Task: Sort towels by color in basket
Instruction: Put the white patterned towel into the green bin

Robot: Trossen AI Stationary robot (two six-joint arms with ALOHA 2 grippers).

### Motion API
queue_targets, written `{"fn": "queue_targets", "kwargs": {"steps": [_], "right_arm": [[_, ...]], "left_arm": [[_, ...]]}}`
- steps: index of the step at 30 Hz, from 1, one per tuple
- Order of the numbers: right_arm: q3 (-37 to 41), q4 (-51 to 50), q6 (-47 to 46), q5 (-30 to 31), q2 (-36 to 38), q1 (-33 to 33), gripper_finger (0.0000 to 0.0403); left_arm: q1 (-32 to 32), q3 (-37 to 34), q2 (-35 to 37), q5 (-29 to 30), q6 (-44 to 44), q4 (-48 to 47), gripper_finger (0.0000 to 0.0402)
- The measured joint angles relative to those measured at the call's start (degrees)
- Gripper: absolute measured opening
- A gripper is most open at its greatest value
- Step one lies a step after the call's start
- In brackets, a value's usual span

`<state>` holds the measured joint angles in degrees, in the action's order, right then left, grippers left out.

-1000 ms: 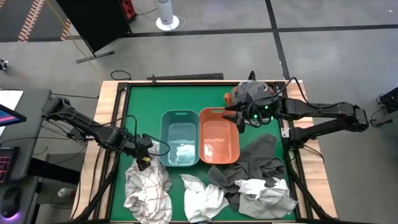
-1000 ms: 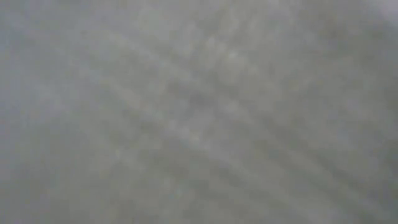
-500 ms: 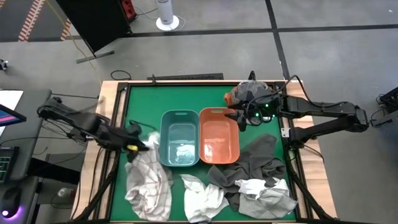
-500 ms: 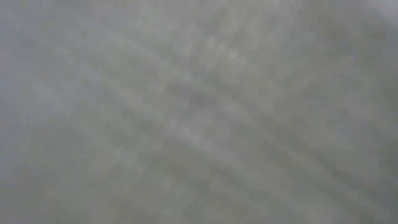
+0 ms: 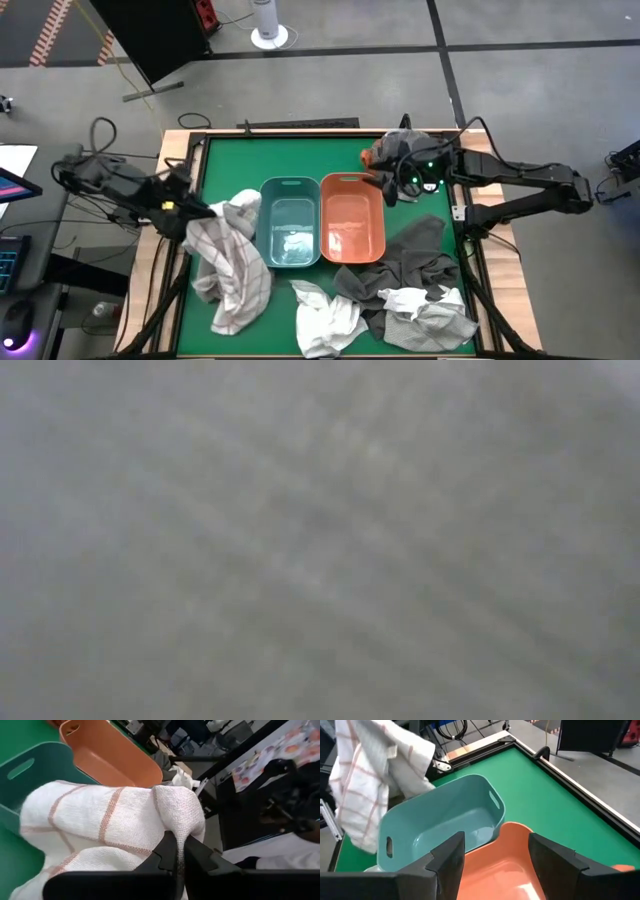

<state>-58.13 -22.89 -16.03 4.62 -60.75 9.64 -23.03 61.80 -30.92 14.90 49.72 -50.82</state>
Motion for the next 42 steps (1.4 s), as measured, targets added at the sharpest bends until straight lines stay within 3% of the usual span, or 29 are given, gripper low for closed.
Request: {"fn": "queue_targets", "kwargs": {"steps": [8, 12, 16, 18, 23, 26, 30, 35, 42], "right_arm": [[0.0, 0.1, -0.4, 0.0, 0.0, -0.1, 0.0243], [0.0, 0.0, -0.4, 0.0, 0.0, -0.8, 0.0243], [0.0, 0.0, -0.4, 0.0, 0.0, -1.0, 0.0243], [0.0, 0.0, -0.6, 0.0, 0.0, -1.0, 0.0243], [-1.3, -1.6, -0.6, 0.0, 0.0, -1.1, 0.0243], [-3.1, -4.1, -0.2, 0.0, -0.5, -1.0, 0.0243], [-4.6, -5.7, 1.4, 0.0, -1.7, -1.0, 0.0243], [-5.1, -6.2, 0.3, 0.0, -3.4, -0.9, 0.0243], [-5.4, -6.5, 0.0, 0.0, -3.2, -1.2, 0.0243]], "left_arm": [[0.0, 3.5, -0.9, -0.5, 7.7, -11.0, 0.0016], [0.0, 3.5, -2.7, -3.5, 10.0, -13.1, 0.0048], [0.0, 3.5, -4.7, -3.9, 5.7, -13.7, 0.0083], [0.0, 3.5, -6.1, -4.2, 3.5, -15.0, 0.0074], [0.0, 3.5, -8.6, -6.1, 4.7, -14.5, 0.0010], [-0.3, 5.1, -11.1, -10.2, 6.6, -13.5, 0.0009], [-3.0, 5.4, -18.3, -15.6, 5.4, -14.1, 0.0037], [-6.1, 5.4, -29.4, -16.1, 6.5, -20.6, 0.0083], [-7.9, 5.4, -38.9, -14.7, 0.8, -19.8, 0.0167]]}}
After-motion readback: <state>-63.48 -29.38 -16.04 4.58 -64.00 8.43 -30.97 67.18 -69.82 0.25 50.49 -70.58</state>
